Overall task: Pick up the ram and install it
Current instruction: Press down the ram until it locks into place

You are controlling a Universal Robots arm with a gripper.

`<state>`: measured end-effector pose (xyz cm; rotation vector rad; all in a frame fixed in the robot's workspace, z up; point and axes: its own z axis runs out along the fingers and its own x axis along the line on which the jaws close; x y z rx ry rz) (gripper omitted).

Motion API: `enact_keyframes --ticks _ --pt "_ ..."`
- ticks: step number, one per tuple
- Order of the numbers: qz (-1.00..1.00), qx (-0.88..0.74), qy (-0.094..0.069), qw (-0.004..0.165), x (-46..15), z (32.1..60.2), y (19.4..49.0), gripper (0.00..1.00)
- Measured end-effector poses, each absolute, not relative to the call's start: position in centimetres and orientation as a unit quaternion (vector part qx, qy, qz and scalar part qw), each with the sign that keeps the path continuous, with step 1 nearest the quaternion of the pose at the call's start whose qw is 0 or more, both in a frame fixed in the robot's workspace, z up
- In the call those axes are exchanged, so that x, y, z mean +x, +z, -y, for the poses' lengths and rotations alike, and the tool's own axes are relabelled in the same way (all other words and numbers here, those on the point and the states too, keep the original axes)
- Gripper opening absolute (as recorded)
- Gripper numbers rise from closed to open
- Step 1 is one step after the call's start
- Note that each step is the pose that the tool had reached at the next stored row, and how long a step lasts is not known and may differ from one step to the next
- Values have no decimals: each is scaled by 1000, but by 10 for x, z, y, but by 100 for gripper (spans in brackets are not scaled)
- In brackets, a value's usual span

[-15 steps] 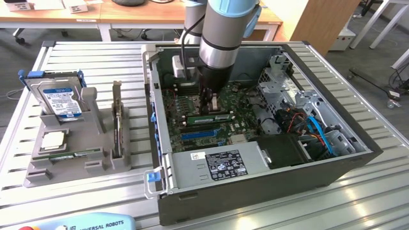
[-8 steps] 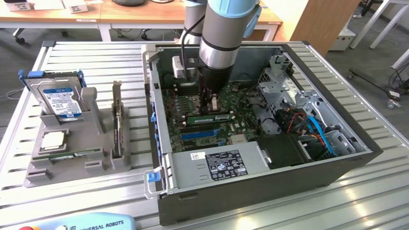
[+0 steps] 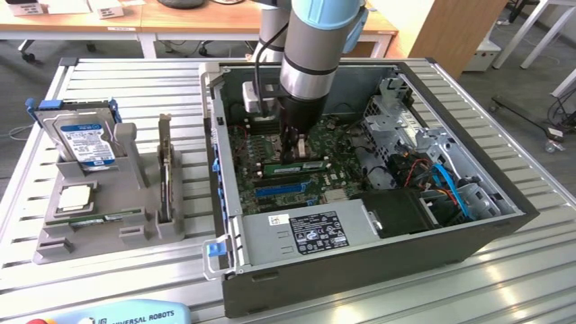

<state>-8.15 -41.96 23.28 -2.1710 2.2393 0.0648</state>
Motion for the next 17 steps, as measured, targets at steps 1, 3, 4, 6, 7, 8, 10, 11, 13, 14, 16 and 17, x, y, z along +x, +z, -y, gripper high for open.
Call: enact_keyframes --ticks 1,3,4,6,7,8,10,11,13,14,16,17 --pt "-718 -696 21 11 -81 420 233 10" --pt "-718 -696 21 11 -81 420 233 10" --pt "-718 -696 21 11 -81 420 233 10" --pt "-718 -696 21 11 -81 420 232 10" --pt "-718 -696 21 11 -81 420 231 10" --pt "-718 -696 21 11 -81 420 231 10" --pt "-718 -696 21 11 -81 420 231 10" --pt "-718 -696 21 11 -81 420 231 10" --pt "-718 -696 21 11 -81 420 229 10" --pt "-718 -696 21 11 -81 420 229 10" --pt "-718 -696 21 11 -81 420 228 10" --pt "-718 -696 21 11 -81 420 228 10"
